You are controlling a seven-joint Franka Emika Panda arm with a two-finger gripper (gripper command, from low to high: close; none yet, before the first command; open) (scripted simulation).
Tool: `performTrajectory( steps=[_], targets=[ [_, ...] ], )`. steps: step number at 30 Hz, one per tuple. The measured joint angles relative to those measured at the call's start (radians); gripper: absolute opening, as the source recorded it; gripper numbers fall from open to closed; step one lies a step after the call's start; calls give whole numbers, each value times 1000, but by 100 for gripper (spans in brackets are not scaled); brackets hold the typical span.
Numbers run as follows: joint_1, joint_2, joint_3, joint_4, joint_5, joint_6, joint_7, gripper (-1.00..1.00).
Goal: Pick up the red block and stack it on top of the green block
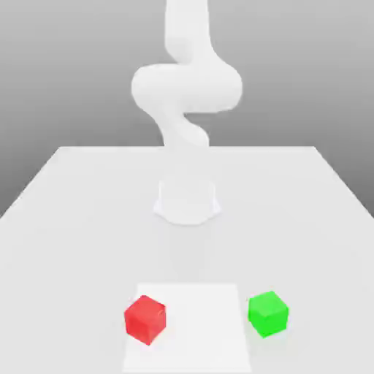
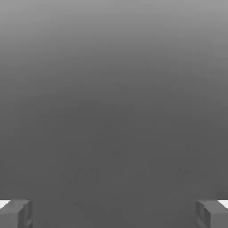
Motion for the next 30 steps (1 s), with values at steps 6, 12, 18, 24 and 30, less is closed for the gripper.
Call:
performTrajectory(
  steps=[6,12,18,24,30],
  targets=[
    [-64,224,21,-88,-19,112,114,0],
    [-114,442,26,-174,-34,220,223,0],
    [-145,659,10,-260,-30,329,318,0],
    [-157,875,5,-304,1,465,358,0],
    [-152,1007,-1,-287,-5,576,364,-100]
  ],
)
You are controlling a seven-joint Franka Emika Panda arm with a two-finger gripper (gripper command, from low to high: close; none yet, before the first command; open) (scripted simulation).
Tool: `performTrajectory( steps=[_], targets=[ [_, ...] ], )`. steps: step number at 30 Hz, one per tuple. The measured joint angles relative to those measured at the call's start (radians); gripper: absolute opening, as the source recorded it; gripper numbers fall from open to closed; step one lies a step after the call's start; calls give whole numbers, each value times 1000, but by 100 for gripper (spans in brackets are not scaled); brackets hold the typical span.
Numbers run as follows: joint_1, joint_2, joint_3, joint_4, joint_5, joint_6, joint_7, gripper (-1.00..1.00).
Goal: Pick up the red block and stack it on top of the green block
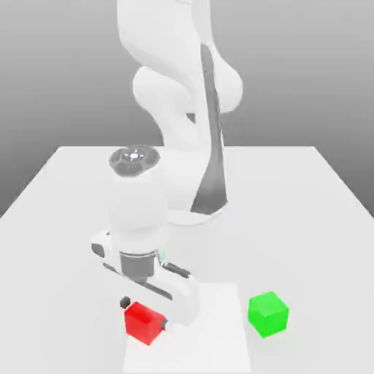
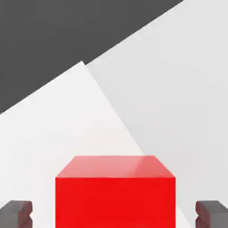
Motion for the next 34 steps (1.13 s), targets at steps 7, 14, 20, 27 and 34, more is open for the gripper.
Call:
performTrajectory(
  steps=[7,14,20,27,34],
  targets=[
    [-4,-55,4,-8,1,-47,0,-100],
    [113,-244,95,-37,11,-205,-62,-100],
    [380,-304,190,-49,17,-254,-167,-100],
    [397,-130,116,-42,-57,-90,-123,100],
    [395,-157,119,-43,-46,-116,-131,100]
  ],
)
